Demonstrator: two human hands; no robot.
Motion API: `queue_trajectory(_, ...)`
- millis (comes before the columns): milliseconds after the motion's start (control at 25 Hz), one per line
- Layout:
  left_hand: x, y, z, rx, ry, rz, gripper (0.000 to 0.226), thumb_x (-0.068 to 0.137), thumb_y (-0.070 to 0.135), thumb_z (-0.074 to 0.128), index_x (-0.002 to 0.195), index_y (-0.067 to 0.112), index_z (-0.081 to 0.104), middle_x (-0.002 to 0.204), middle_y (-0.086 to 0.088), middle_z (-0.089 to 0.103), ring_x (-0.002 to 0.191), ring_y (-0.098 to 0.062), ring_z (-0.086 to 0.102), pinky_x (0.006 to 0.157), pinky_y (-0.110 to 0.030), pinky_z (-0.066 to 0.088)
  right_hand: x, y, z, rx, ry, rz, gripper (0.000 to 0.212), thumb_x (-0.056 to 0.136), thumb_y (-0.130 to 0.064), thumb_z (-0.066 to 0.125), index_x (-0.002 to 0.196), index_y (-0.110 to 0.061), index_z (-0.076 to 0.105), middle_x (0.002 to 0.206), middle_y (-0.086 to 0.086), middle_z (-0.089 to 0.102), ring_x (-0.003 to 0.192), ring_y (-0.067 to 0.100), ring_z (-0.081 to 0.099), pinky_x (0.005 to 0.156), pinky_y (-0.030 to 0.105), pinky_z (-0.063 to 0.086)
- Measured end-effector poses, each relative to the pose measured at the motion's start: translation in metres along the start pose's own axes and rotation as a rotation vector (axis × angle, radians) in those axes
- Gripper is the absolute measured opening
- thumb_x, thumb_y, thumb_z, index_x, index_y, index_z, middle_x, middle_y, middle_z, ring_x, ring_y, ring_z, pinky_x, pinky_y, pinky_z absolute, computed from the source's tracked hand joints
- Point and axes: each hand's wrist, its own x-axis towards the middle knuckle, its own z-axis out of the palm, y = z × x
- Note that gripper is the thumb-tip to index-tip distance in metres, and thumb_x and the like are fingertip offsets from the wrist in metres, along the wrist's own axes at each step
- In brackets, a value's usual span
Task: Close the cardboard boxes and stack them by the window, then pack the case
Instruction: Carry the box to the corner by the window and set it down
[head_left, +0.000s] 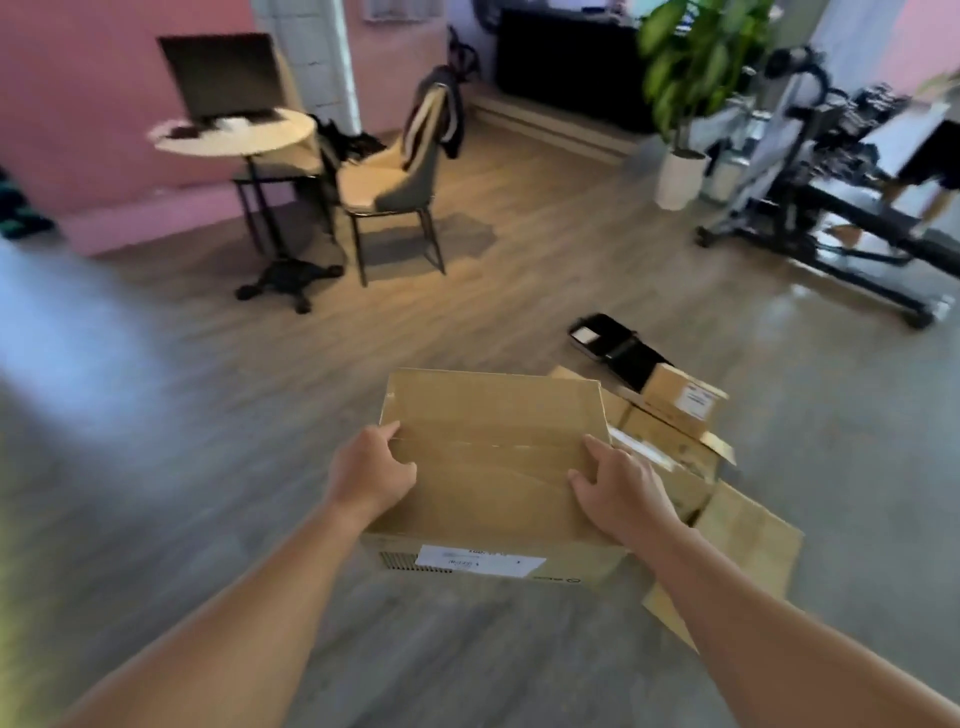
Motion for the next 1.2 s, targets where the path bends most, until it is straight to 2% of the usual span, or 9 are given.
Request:
queue_trajectory(120, 0.031, -0.067, -0.088, -0.029, 0.08, -0.068, 0.069, 0.081, 0.021, 0.071, 0.146, 0.016, 0.051, 0.14, -0.008, 0.06, 0.129, -0.028, 0.054, 0.105, -0.032, 0.042, 0.04, -0.118, 0.028, -0.014, -0.051, -0.104, 0.048, 0.091, -0.04, 0.059, 0.134, -0.019, 0.058, 0.117, 0.008, 0.065, 0.104, 0.029, 0.063, 0.087, 0.038, 0.048)
queue_trajectory(240, 0.056, -0.128, -0.165, -0.017, 0.166, -0.17, 0.068, 0.082, 0.027, 0.072, 0.146, 0.021, 0.05, 0.141, -0.005, 0.058, 0.13, -0.027, 0.052, 0.104, -0.032, 0.041, 0.078, -0.226, 0.054, -0.004, -0.116, -0.205, 0.053, 0.09, -0.039, 0.06, 0.138, -0.017, 0.056, 0.121, 0.012, 0.066, 0.109, 0.033, 0.062, 0.092, 0.042, 0.051)
queue_trajectory(600, 0.149, -0.265, -0.33, 0.015, 0.36, -0.404, 0.066, 0.08, 0.034, 0.075, 0.142, 0.028, 0.054, 0.131, -0.007, 0.065, 0.118, -0.029, 0.061, 0.098, -0.037, 0.051, 0.196, -0.48, 0.154, 0.02, -0.238, -0.504, 0.053, 0.088, -0.041, 0.063, 0.136, -0.019, 0.059, 0.124, 0.011, 0.069, 0.113, 0.036, 0.063, 0.095, 0.041, 0.048)
queue_trajectory(840, 0.267, -0.343, -0.432, 0.027, 0.484, -0.472, 0.063, 0.083, 0.028, 0.072, 0.143, 0.025, 0.054, 0.13, -0.002, 0.064, 0.108, -0.02, 0.062, 0.079, -0.022, 0.043, 0.315, -0.652, 0.233, 0.063, -0.313, -0.656, 0.042, 0.087, -0.039, 0.064, 0.12, -0.013, 0.066, 0.114, 0.012, 0.071, 0.105, 0.037, 0.064, 0.089, 0.041, 0.049)
queue_trajectory(880, 0.286, -0.354, -0.452, 0.021, 0.506, -0.491, 0.06, 0.082, 0.026, 0.072, 0.14, 0.025, 0.056, 0.125, 0.0, 0.066, 0.099, -0.016, 0.062, 0.076, -0.022, 0.043, 0.334, -0.684, 0.244, 0.066, -0.333, -0.686, 0.041, 0.087, -0.037, 0.065, 0.119, -0.012, 0.066, 0.112, 0.012, 0.071, 0.103, 0.037, 0.065, 0.088, 0.041, 0.05)
queue_trajectory(960, 0.319, -0.375, -0.486, 0.004, 0.529, -0.49, 0.046, 0.08, 0.023, 0.071, 0.125, 0.025, 0.064, 0.1, 0.011, 0.067, 0.077, -0.003, 0.055, 0.062, -0.018, 0.042, 0.366, -0.739, 0.26, 0.063, -0.344, -0.727, 0.041, 0.087, -0.037, 0.065, 0.121, -0.013, 0.066, 0.108, 0.01, 0.072, 0.098, 0.035, 0.065, 0.084, 0.04, 0.052)
queue_trajectory(1040, 0.355, -0.401, -0.519, 0.009, 0.545, -0.518, 0.03, 0.078, 0.021, 0.069, 0.105, 0.031, 0.064, 0.077, 0.024, 0.048, 0.071, -0.007, 0.052, 0.055, -0.015, 0.037, 0.399, -0.795, 0.281, 0.026, -0.334, -0.766, 0.042, 0.088, -0.039, 0.064, 0.123, -0.017, 0.065, 0.105, 0.008, 0.073, 0.095, 0.033, 0.066, 0.077, 0.037, 0.05)
queue_trajectory(1120, 0.396, -0.434, -0.552, 0.019, 0.559, -0.53, 0.026, 0.078, 0.02, 0.068, 0.097, 0.033, 0.059, 0.073, 0.024, 0.041, 0.074, -0.012, 0.052, 0.054, -0.014, 0.035, 0.43, -0.854, 0.308, 0.0, -0.344, -0.789, 0.044, 0.088, -0.041, 0.062, 0.126, -0.019, 0.064, 0.108, 0.008, 0.072, 0.097, 0.033, 0.066, 0.076, 0.037, 0.049)
queue_trajectory(1200, 0.441, -0.473, -0.584, 0.029, 0.574, -0.52, 0.026, 0.078, 0.019, 0.068, 0.1, 0.031, 0.06, 0.074, 0.019, 0.045, 0.07, -0.008, 0.05, 0.054, -0.014, 0.035, 0.462, -0.914, 0.339, -0.005, -0.352, -0.814, 0.044, 0.089, -0.041, 0.062, 0.128, -0.02, 0.064, 0.11, 0.009, 0.072, 0.099, 0.034, 0.065, 0.079, 0.038, 0.05)
